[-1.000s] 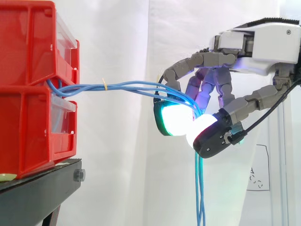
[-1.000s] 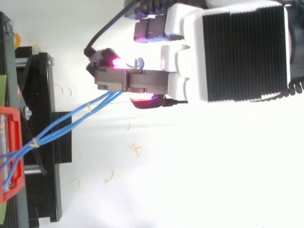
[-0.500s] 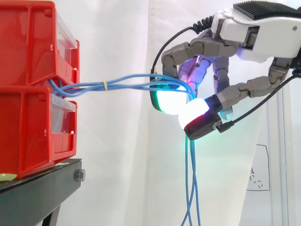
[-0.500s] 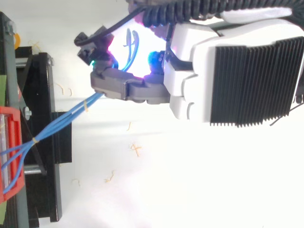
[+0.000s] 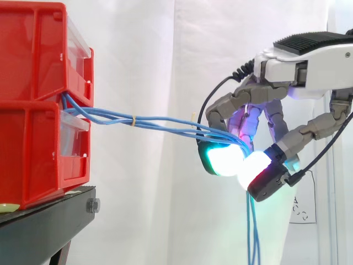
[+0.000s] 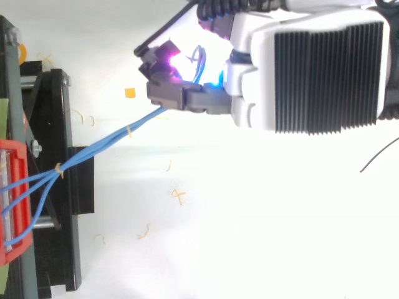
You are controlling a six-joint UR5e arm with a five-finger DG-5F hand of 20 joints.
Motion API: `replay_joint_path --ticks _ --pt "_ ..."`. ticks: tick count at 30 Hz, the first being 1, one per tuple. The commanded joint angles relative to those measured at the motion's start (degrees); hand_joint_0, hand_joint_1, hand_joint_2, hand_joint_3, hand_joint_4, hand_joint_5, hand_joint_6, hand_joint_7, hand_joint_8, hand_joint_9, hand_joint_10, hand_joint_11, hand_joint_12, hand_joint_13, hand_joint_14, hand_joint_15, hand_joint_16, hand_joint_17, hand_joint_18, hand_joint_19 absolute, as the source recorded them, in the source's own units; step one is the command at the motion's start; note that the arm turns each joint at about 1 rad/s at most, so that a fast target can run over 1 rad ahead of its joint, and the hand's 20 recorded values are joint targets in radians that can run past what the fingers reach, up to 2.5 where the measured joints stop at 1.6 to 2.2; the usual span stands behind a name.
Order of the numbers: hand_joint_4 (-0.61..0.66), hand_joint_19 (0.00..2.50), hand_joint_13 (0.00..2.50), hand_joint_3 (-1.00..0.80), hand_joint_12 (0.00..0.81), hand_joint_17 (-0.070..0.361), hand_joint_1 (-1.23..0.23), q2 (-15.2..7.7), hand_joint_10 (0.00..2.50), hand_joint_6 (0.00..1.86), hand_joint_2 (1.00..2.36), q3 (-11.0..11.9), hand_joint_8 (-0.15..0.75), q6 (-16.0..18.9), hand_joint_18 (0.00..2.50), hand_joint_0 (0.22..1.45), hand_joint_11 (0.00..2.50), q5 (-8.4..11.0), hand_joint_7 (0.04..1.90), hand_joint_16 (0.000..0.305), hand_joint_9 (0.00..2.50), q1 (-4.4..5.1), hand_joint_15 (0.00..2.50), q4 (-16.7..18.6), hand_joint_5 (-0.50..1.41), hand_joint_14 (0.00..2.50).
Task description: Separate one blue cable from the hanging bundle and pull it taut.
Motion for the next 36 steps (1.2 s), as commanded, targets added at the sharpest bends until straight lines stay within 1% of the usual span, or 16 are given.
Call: replay_joint_path --ticks 1,2,3,9,13,16,23,29,32,35,36 --pt "0.04 0.55 1.25 -0.15 0.243 0.123 -0.85 0.0 0.01 0.51 1.02 0.0 0.103 24.9 0.88 0.74 0.22 1.95 1.24 0.054 1.86 0.13 0.4 -0.7 0.14 0.02" --pt "0.04 0.56 1.25 -0.15 0.244 0.122 -0.85 0.0 0.01 0.51 1.02 0.0 0.104 25.5 0.87 0.74 0.22 1.95 1.24 0.054 1.86 0.13 0.39 -0.7 0.14 0.01" --pt "0.03 0.55 1.25 -0.15 0.244 0.123 -0.85 0.0 0.01 0.5 1.02 0.0 0.104 26.8 0.88 0.75 0.22 2.03 1.24 0.054 1.86 0.13 0.39 -0.7 0.14 0.01" --pt "0.03 0.56 1.25 -0.15 0.245 0.122 -0.85 0.0 0.01 0.51 1.02 0.0 0.103 27.5 0.87 0.75 0.22 2.03 1.25 0.054 1.86 0.04 0.4 -1.5 0.14 0.01" --pt "0.03 0.55 1.25 -0.15 0.245 0.122 -0.85 0.1 0.01 0.51 1.02 0.0 0.104 26.9 0.87 0.75 0.22 1.77 1.25 0.054 1.86 0.04 0.39 -1.5 0.14 0.01" --pt "0.03 0.55 1.25 -0.15 0.244 0.122 -0.85 0.0 0.01 0.51 1.02 0.0 0.104 25.6 0.87 0.74 0.21 1.68 1.25 0.054 1.86 0.13 0.39 -1.6 0.14 0.01" --pt "0.04 0.55 1.25 -0.15 0.245 0.121 -0.85 0.1 0.01 0.51 1.02 1.0 0.103 25.7 0.88 0.75 0.21 1.77 1.24 0.054 1.86 -0.14 0.4 -1.7 0.14 0.01" --pt "0.04 0.55 1.25 -0.16 0.245 0.121 -0.85 0.0 0.01 0.5 1.02 2.1 0.103 25.0 0.88 0.75 0.22 1.68 1.24 0.054 1.85 -0.14 0.39 -3.0 0.14 0.02" --pt "0.04 0.55 1.25 -0.16 0.244 0.121 -0.85 0.0 0.01 0.5 1.02 2.2 0.103 25.2 0.88 0.74 0.21 1.77 1.25 0.054 1.86 -0.22 0.39 -3.5 0.14 0.01" --pt "0.04 0.56 1.25 -0.16 0.244 0.121 -0.85 0.0 0.01 0.51 1.02 2.2 0.103 26.2 0.88 0.74 0.21 1.77 1.25 0.054 1.85 -0.4 0.4 -4.5 0.14 0.01" --pt "0.04 0.56 1.25 -0.16 0.244 0.121 -0.85 0.0 0.01 0.51 1.02 2.2 0.103 27.6 0.88 0.74 0.22 1.77 1.24 0.054 1.85 -0.49 0.39 -6.1 0.14 0.02"
